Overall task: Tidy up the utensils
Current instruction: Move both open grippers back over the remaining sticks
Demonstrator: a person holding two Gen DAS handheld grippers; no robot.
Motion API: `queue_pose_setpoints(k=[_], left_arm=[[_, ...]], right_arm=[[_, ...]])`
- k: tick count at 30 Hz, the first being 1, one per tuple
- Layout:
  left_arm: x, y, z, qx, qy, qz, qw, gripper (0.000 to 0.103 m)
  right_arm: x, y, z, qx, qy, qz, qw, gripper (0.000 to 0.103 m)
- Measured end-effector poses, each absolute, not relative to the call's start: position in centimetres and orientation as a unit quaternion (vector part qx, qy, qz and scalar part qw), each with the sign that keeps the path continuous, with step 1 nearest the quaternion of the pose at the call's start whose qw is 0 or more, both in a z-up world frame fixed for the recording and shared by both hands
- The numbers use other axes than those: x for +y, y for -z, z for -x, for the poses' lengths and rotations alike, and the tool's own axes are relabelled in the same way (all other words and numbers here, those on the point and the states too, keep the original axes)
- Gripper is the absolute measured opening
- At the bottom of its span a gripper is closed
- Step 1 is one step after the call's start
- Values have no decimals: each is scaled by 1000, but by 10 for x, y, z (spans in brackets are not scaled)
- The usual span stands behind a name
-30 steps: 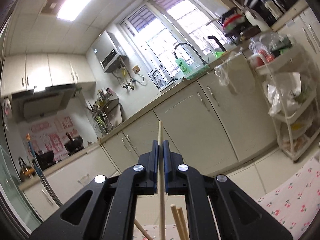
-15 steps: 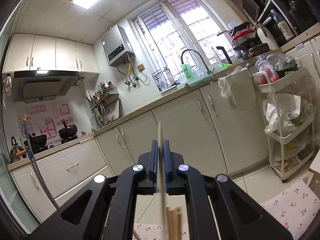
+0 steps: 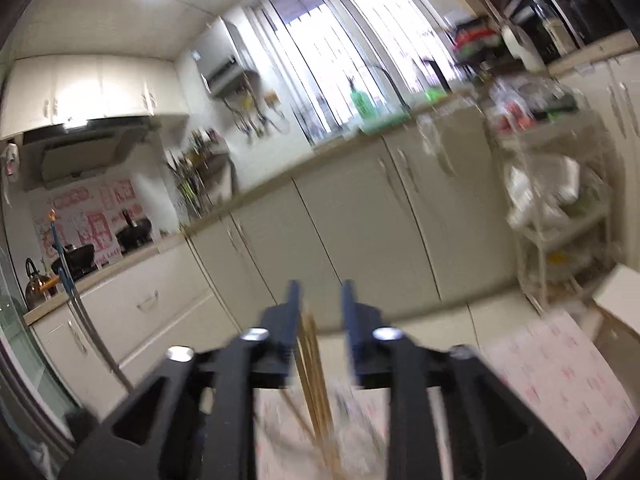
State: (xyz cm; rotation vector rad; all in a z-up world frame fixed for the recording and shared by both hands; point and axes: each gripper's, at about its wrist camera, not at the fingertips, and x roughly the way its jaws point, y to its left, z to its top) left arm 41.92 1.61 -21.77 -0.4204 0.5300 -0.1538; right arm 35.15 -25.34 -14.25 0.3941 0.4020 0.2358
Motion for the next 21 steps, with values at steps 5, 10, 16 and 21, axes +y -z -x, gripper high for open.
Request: queue_pose_setpoints(k=[5,10,16,21], left_arm=[[6,204,-408,284,88,180,938,60],[-14,201,-381,329,109,126,929,64],[-34,214,-356,380,119,91,913,65],[-58,230,-351,423,128,59,895,65]], right_arm=[[-235,197,-313,370,-148,-135,907,37],[-211,240,-295,460,-177,-100,864,29],[-196,248,-287,490,-169,-28,854,16],[-217,248,-276,498,-155,-31,853,16]])
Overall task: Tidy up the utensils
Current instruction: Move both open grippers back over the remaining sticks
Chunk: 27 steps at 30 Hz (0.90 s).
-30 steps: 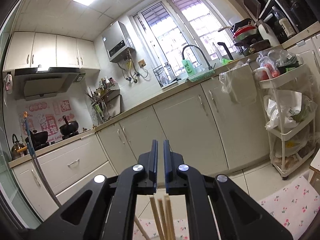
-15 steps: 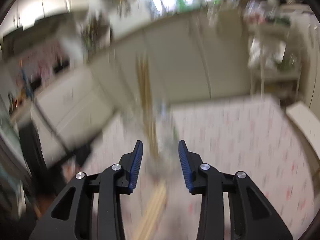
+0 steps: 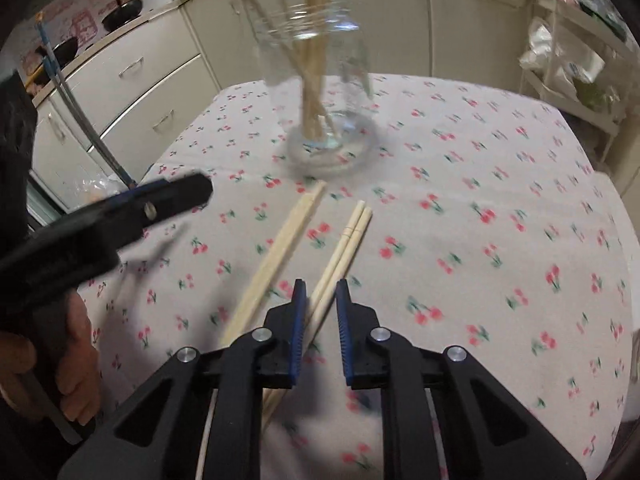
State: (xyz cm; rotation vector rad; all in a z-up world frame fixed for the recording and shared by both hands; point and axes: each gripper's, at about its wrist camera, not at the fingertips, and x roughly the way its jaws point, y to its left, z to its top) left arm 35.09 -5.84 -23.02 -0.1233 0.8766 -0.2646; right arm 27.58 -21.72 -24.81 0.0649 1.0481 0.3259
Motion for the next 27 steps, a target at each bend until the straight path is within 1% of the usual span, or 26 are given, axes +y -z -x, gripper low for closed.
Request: queue_pose_setpoints(k=[4,7,11,27], left_arm=[[-79,238,-351,438,125,27,890,65],[-87,244,-354,450,109,3,887,65],[-92,251,-357,458,97,-21,884,65],[-107,248,-355,459,95,-34,883,65]], right_arm=[[-229,247,-272,501,-155,-52,850,16],[-242,250,-272,500,-167,-110,842,16],[-243,249,-270,495,-159,-95,849,16],[-248,247,-272,490,-135,-83,857,16]])
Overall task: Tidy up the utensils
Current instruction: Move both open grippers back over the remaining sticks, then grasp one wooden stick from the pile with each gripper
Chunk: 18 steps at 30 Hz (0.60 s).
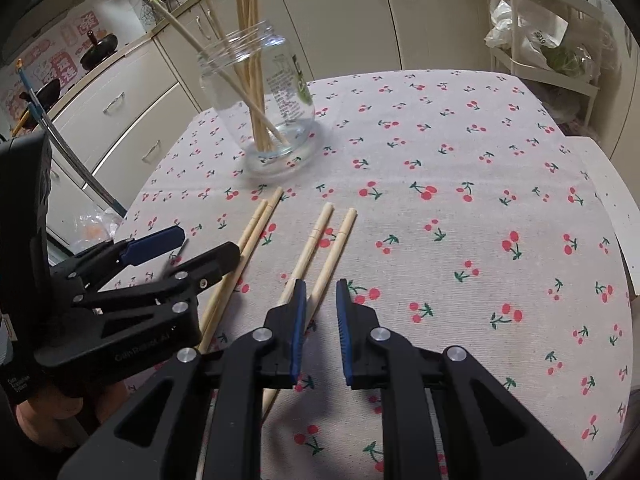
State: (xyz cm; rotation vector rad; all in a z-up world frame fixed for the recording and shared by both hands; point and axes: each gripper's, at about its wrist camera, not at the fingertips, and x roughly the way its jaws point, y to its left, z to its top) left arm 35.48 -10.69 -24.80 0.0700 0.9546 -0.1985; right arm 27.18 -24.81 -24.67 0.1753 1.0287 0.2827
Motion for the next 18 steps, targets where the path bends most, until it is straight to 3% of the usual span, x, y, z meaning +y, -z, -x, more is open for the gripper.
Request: queue_pose_setpoints(k=[18], left_arm=[[-112,252,-366,457,87,-55,884,65]], right_arm=[[-238,247,-279,482,-122,-41,867,12]])
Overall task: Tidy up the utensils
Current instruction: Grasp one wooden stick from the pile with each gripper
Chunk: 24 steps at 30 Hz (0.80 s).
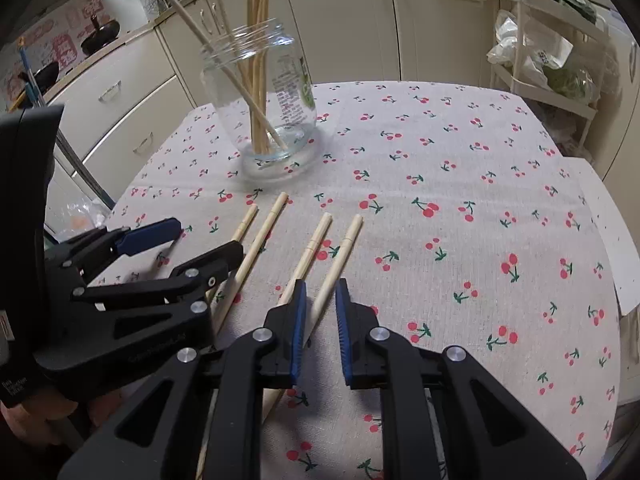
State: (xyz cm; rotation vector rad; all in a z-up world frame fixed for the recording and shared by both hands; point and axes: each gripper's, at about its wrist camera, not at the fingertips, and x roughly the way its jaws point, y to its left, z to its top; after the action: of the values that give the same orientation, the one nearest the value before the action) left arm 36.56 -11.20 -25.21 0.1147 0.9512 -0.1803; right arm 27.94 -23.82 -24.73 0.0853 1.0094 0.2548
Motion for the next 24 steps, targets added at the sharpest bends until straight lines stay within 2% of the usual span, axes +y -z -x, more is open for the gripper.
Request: queue_pose_setpoints(k=[5,8,12,13,15,16,17,21,24], left_arm=[[-113,251,-365,453,109,-74,882,57],[-113,251,-369,463,119,-81,875,58],[-120,250,-380,474,121,-81,868,57],[-123,250,-382,475,123,-82,868,51],[-131,249,-384,473,132,-86,867,29],[-135,249,-384,476,139,-86,864,12],[-139,249,-385,481,146,-85,861,5],[-133,241,-385,491,168,-44,854,5],[-117,215,-377,452,180,-1,873,5]], right_arm=[[-245,247,-281,485,-110,-27,867,10],[-254,248,-287,495,-116,-56,860,10],[-249,247,-294,500,-117,-39,857,10],[-248,248,-295,500,-119,-35,857,10],[-248,248,-295,500,-120,-38,857,10],[-249,248,-294,500,-120,-40,857,9],[-251,248,-294,500,-120,-47,857,9],[-266,251,-295,505,-127,-104,847,7],[-275,253,-295,509,-134,-149,837,6]])
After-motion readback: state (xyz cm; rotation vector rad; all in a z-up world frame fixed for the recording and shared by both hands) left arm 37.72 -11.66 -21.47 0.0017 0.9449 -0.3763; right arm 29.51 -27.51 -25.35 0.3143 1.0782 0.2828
